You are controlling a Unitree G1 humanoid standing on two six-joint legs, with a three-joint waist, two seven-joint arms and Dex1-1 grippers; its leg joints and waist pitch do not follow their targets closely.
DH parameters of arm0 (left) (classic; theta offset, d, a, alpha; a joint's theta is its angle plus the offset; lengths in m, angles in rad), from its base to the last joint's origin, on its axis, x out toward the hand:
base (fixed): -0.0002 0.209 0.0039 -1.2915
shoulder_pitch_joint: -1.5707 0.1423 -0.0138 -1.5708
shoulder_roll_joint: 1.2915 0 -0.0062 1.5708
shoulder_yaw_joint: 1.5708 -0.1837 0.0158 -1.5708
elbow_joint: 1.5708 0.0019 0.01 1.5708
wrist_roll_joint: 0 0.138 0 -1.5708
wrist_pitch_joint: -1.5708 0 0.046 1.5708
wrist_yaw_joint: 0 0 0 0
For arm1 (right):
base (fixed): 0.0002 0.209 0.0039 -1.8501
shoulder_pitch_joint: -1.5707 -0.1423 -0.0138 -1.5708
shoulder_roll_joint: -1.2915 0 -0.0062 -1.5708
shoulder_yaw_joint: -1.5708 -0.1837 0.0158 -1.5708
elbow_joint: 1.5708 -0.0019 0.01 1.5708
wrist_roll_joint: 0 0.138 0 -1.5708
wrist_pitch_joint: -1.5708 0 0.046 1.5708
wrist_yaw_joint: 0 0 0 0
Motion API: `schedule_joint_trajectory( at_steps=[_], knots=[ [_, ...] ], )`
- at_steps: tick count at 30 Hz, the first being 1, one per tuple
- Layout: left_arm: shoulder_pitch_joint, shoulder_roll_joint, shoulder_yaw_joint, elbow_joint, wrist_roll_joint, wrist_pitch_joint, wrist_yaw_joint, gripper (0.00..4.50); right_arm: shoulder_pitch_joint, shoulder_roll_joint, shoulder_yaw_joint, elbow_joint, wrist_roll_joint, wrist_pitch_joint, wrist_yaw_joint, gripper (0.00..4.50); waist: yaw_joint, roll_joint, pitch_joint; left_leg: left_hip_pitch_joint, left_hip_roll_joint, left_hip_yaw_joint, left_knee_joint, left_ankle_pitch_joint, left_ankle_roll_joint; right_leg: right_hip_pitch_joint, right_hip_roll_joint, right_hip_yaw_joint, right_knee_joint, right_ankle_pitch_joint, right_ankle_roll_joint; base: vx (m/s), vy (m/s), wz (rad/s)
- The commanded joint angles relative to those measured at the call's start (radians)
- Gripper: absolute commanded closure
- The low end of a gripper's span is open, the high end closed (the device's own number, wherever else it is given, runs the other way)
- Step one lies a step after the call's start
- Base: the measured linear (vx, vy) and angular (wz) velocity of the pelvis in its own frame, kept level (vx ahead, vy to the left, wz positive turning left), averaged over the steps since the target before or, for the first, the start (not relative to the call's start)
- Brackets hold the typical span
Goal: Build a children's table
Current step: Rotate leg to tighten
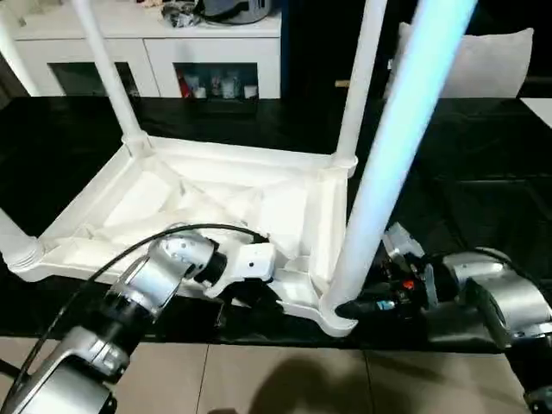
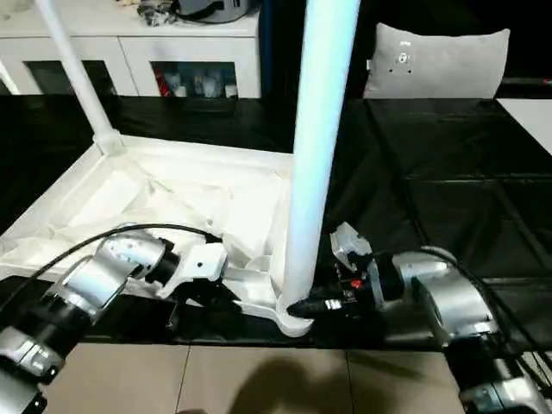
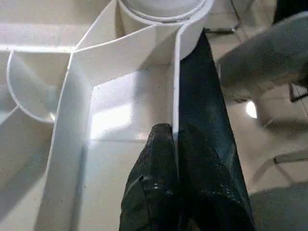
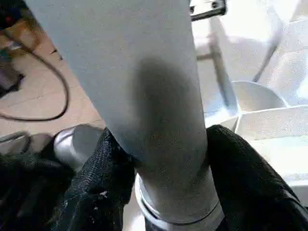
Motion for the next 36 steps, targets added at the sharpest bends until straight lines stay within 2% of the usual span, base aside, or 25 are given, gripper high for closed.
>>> schedule_joint_trajectory(
  at_steps=[1,2,3,5,6,10,11,14,16,18,21,22,25,26,27,29,32,33,36],
  knots=[
    [0.021,-0.068,-0.007,-0.068,-0.032,0.097,0.075,4.5,-0.025,0.095,-0.044,0.021,-0.019,0.018,-0.214,2.4,-0.009,-0.018,-0.052,-0.004,0.073,-0.025,-0.064,-0.046,0.066,0.057,-0.117,0.08,-0.081,-0.396,0.056,0.0,0.0,0.0],
    [0.024,-0.077,-0.003,-0.079,-0.033,0.118,0.091,4.5,-0.03,0.114,-0.055,0.027,-0.024,0.022,-0.257,2.4,-0.023,-0.019,-0.048,-0.006,0.067,-0.027,-0.066,-0.067,0.053,0.06,-0.115,0.071,-0.091,-0.436,0.068,0.0,0.0,0.0],
    [0.033,-0.11,0.004,-0.11,-0.032,0.179,0.14,4.5,-0.044,0.162,-0.073,0.038,-0.044,0.037,-0.367,2.43,-0.036,-0.019,-0.049,-0.008,0.066,-0.029,-0.067,-0.074,0.046,0.064,-0.115,0.067,-0.095,-0.445,0.083,0.0,0.0,0.0],
    [0.04,-0.135,0.005,-0.129,-0.028,0.214,0.172,4.5,-0.051,0.196,-0.08,0.042,-0.059,0.049,-0.439,2.45,-0.057,-0.015,-0.049,-0.005,0.068,-0.032,-0.066,-0.083,0.045,0.062,-0.114,0.067,-0.098,-0.435,0.081,0.0,0.0,0.0],
    [0.04,-0.168,0.01,-0.136,-0.02,0.248,0.215,4.5,-0.055,0.233,-0.087,0.042,-0.065,0.062,-0.503,2.45,-0.071,-0.018,-0.049,-0.011,0.065,-0.034,-0.065,-0.082,0.051,0.066,-0.114,0.068,-0.097,-0.423,0.08,0.0,0.0,0.0],
    [0.028,-0.228,0.031,-0.122,-0.009,0.284,0.298,4.5,-0.052,0.289,-0.09,0.039,-0.078,0.068,-0.592,2.46,-0.088,-0.017,-0.051,-0.01,0.057,-0.029,-0.061,-0.059,0.071,0.061,-0.111,0.072,-0.097,-0.399,0.066,0.0,0.0,0.0],
    [0.018,-0.261,0.046,-0.104,-0.003,0.287,0.351,4.5,-0.052,0.32,-0.094,0.044,-0.089,0.064,-0.646,2.46,-0.09,-0.019,-0.052,-0.016,0.054,-0.029,-0.06,-0.045,0.079,0.064,-0.11,0.073,-0.094,-0.387,0.066,0.0,0.0,0.0],
    [-0.013,-0.363,0.083,-0.06,0.028,0.317,0.534,4.5,-0.067,0.445,-0.14,0.111,-0.14,0.068,-0.889,2.46,-0.095,-0.012,-0.053,-0.014,0.063,-0.032,-0.062,-0.021,0.077,0.059,-0.11,0.073,-0.092,-0.358,0.053,0.0,0.0,0.0],
    [-0.019,-0.39,0.084,-0.05,0.052,0.322,0.591,4.5,-0.073,0.48,-0.153,0.145,-0.152,0.035,-0.951,2.46,-0.095,-0.012,-0.054,-0.012,0.063,-0.034,-0.062,-0.028,0.078,0.062,-0.115,0.074,-0.091,-0.355,0.049,0.0,0.0,0.0],
    [-0.02,-0.39,0.081,-0.044,0.066,0.317,0.611,4.5,-0.065,0.484,-0.158,0.138,-0.148,0.006,-0.945,1.9,-0.095,-0.008,-0.054,-0.013,0.066,-0.035,-0.062,-0.033,0.086,0.063,-0.116,0.076,-0.088,-0.342,0.046,0.0,0.0,0.0],
    [-0.019,-0.357,0.078,-0.034,0.075,0.296,0.596,4.5,-0.039,0.454,-0.158,0.089,-0.118,-0.002,-0.867,1.71,-0.091,-0.008,-0.052,-0.013,0.064,-0.033,-0.063,-0.045,0.104,0.064,-0.116,0.078,-0.088,-0.337,0.047,0.0,0.0,0.0],
    [-0.018,-0.329,0.076,-0.024,0.081,0.27,0.577,4.5,-0.024,0.423,-0.155,0.064,-0.114,-0.001,-0.816,1.41,-0.09,-0.009,-0.054,-0.014,0.065,-0.034,-0.063,-0.037,0.107,0.064,-0.116,0.08,-0.085,-0.33,0.049,0.0,0.0,0.0],
    [-0.017,-0.309,0.081,-0.013,0.086,0.251,0.564,4.5,-0.012,0.394,-0.158,0.053,-0.118,-0.01,-0.776,1.22,-0.084,-0.009,-0.053,-0.013,0.066,-0.033,-0.063,-0.044,0.114,0.063,-0.117,0.081,-0.086,-0.332,0.052,0.0,0.0,0.0],
    [-0.011,-0.275,0.076,-0.007,0.087,0.226,0.53,4.5,0.002,0.336,-0.154,0.042,-0.11,-0.035,-0.704,1.1,-0.083,-0.009,-0.052,-0.012,0.067,-0.034,-0.064,-0.044,0.112,0.063,-0.116,0.079,-0.086,-0.337,0.051,0.0,0.0,0.0],
    [-0.011,-0.275,0.076,-0.007,0.087,0.226,0.53,4.5,0.002,0.336,-0.154,0.042,-0.11,-0.035,-0.704,0.95,-0.081,-0.009,-0.053,-0.012,0.065,-0.033,-0.062,-0.046,0.113,0.063,-0.116,0.079,-0.086,-0.339,0.055,0.0,0.0,0.0],
    [-0.003,-0.232,0.062,-0.005,0.082,0.19,0.478,4.5,0.016,0.267,-0.16,0.024,-0.087,-0.054,-0.619,0.86,-0.078,-0.012,-0.052,-0.011,0.064,-0.03,-0.062,-0.052,0.116,0.063,-0.114,0.08,-0.089,-0.351,0.063,0.0,0.0,0.0],
    [0.001,-0.191,0.048,0.0,0.075,0.165,0.419,4.5,0.023,0.205,-0.169,0.007,-0.067,-0.059,-0.532,0.64,-0.069,-0.011,-0.053,-0.01,0.068,-0.032,-0.063,-0.044,0.119,0.061,-0.113,0.079,-0.085,-0.341,0.062,0.0,0.0,0.0],
    [0.002,-0.175,0.04,0.001,0.073,0.155,0.393,4.5,0.026,0.183,-0.167,0.001,-0.063,-0.062,-0.499,0.42,-0.066,-0.011,-0.054,-0.011,0.068,-0.031,-0.061,-0.041,0.12,0.062,-0.113,0.081,-0.083,-0.335,0.061,0.0,0.0,0.0],
    [0.002,-0.108,0.01,0.012,0.069,0.098,0.281,4.5,0.047,0.094,-0.154,-0.043,-0.026,-0.05,-0.328,0.34,-0.056,-0.012,-0.054,-0.013,0.068,-0.031,-0.061,-0.043,0.132,0.064,-0.112,0.082,-0.079,-0.325,0.066,0.0,0.0,0.0]
  ],
)
